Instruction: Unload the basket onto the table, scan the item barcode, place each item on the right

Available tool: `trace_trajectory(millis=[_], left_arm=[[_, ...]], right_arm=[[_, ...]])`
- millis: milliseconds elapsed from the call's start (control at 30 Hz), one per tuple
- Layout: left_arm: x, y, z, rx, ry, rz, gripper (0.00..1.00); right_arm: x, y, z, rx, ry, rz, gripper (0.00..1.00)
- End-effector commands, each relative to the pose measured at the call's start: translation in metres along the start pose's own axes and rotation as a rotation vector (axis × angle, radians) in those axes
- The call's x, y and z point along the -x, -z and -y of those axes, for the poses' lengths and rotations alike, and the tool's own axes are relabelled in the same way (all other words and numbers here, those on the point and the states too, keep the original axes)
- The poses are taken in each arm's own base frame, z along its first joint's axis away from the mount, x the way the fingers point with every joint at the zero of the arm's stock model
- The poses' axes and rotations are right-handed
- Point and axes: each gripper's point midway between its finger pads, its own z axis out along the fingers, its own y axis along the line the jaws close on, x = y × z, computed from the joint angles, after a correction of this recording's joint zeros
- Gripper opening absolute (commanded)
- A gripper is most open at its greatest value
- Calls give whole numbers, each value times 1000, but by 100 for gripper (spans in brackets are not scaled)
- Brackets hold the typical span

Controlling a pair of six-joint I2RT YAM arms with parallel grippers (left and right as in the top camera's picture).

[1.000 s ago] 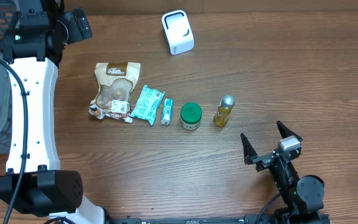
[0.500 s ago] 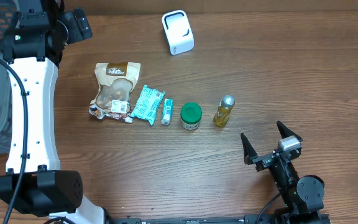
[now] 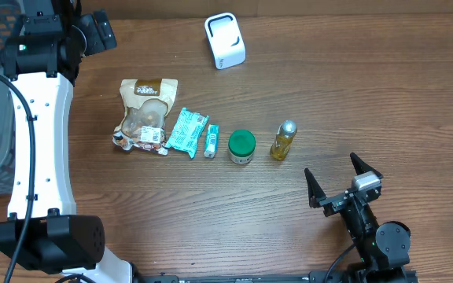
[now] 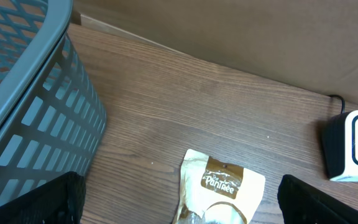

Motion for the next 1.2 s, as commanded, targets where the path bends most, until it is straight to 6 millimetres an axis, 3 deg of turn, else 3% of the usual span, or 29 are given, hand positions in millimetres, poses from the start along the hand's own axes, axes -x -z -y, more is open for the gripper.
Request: trace_trajectory(millis=[0, 1167], left_arm=[[3, 1, -4, 15, 18, 8, 100], [3, 1, -4, 15, 18, 7, 100]], right_arm=[[-2, 0, 2, -13, 3, 1, 100], [-2, 0, -1, 10, -8, 3, 100]])
